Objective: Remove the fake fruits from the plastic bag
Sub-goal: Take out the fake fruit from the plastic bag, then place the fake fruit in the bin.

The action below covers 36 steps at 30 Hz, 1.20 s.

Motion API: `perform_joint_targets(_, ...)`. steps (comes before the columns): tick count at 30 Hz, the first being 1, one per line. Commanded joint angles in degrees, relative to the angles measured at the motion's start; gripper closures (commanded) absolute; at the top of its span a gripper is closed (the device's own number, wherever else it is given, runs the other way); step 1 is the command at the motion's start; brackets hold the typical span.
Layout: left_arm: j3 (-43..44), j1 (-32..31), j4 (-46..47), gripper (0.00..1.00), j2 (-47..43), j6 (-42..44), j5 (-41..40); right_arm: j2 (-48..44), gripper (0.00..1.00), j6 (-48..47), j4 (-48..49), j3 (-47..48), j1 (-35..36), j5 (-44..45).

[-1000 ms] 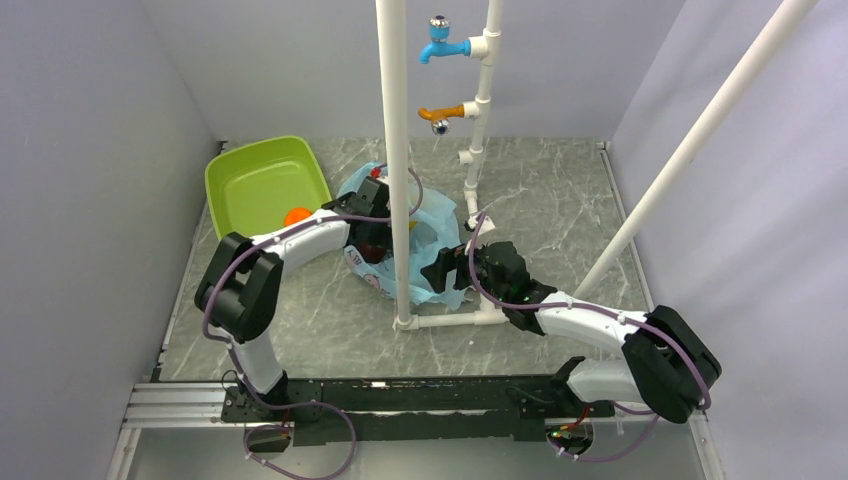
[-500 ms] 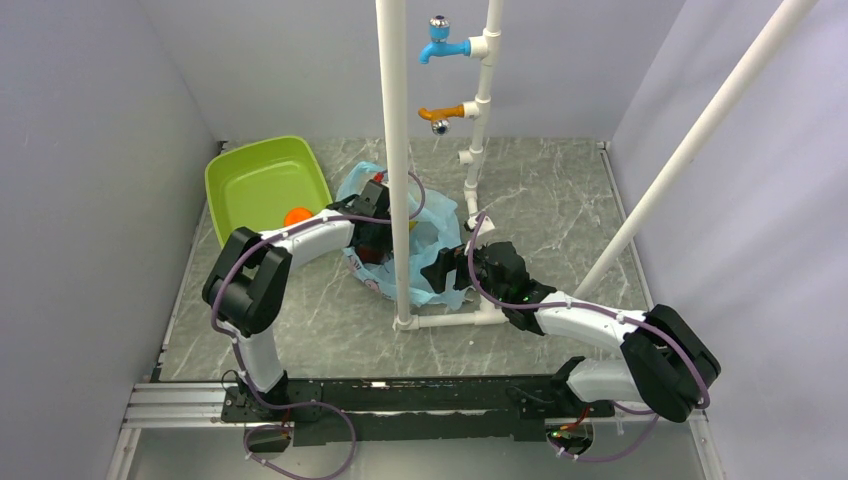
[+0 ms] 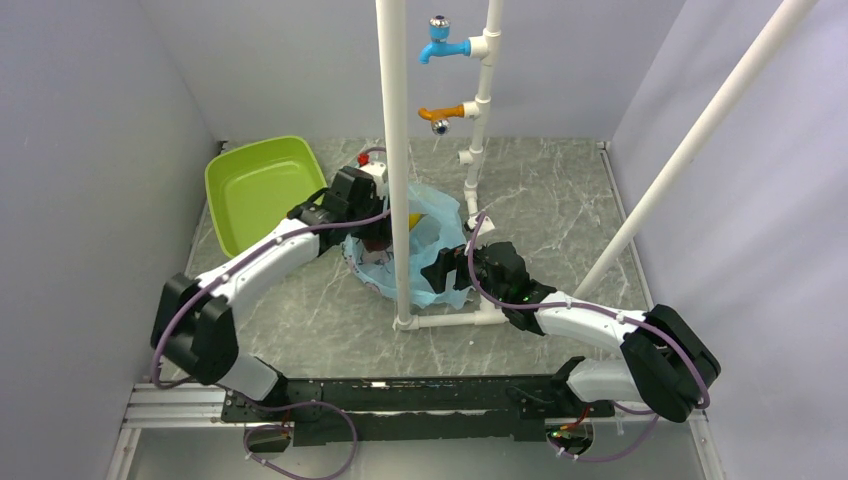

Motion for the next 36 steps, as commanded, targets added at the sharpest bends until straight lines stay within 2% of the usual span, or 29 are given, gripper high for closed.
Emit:
perform_joint_targets(1,-1.0,0.3,1.0,0.63,-6.0,-2.7,9.7,-0.6,0.07,-0.6,3.7,-0.6,-0.1,0.2)
perform_joint_targets(5,-0.5,0.5,-1.2,0.65,-8.9,-3.9,14.7,-0.9,0.07,-0.6,3.7,-0.6,-0.1,0.4)
perform_joint_targets(9,-2.1,0.8,-2.6,0.64,-14.1,-3.8,14.5,-1.0,0.07,-0.7,3.8,-0.7,-0.1,0.5)
perform_joint_targets(13,-3.0,1.4,-8.3,0.63,-20.1,-2.2,7.5,-1.3,0.06,-0.8,3.7,-0.7,-0.1,0.7)
perform_joint_targets(17,-4.6,3.1,-13.8,0.62,-25.9,-0.1,-6.4,-1.5,0.06,-0.8,3.6,-0.6,-0.1,0.7)
perform_joint_targets(19,-5.9,5.8,-14.8,0.61,-28.3,0.6,-9.7,-1.2,0.06,-0.8,3.7,-0.7,-0.1,0.7)
perform_joint_targets(21,-8.2,11.0,-14.5,0.61,-30.2,0.4,-9.9,-0.8,0.06,-0.8,3.8,-0.6,-0.1,0.7)
perform_joint_targets(25,-14.9,21.2,-9.1,0.61,-33.9,-2.8,-4.3,0.2,0.06,-0.9,3.8,-0.1,-0.1,0.5)
perform_joint_targets(29,-20.8,28.5,-2.6,0.61,-35.6,-5.5,-0.1,0.7,0.06,-1.1,3.8,-0.1,-0.1,1.0)
perform_joint_targets(31,-21.8,32.9,0.0,0.6,-34.3,-5.9,3.5,1.0,0.06,-1.1,3.9,0.0,-0.1,0.9)
perform_joint_targets(36,-20.8,46.7,6.6,0.61,-25.0,-9.5,18.8,2.1,0.06,-1.0,4.2,0.3,-0.1,0.0)
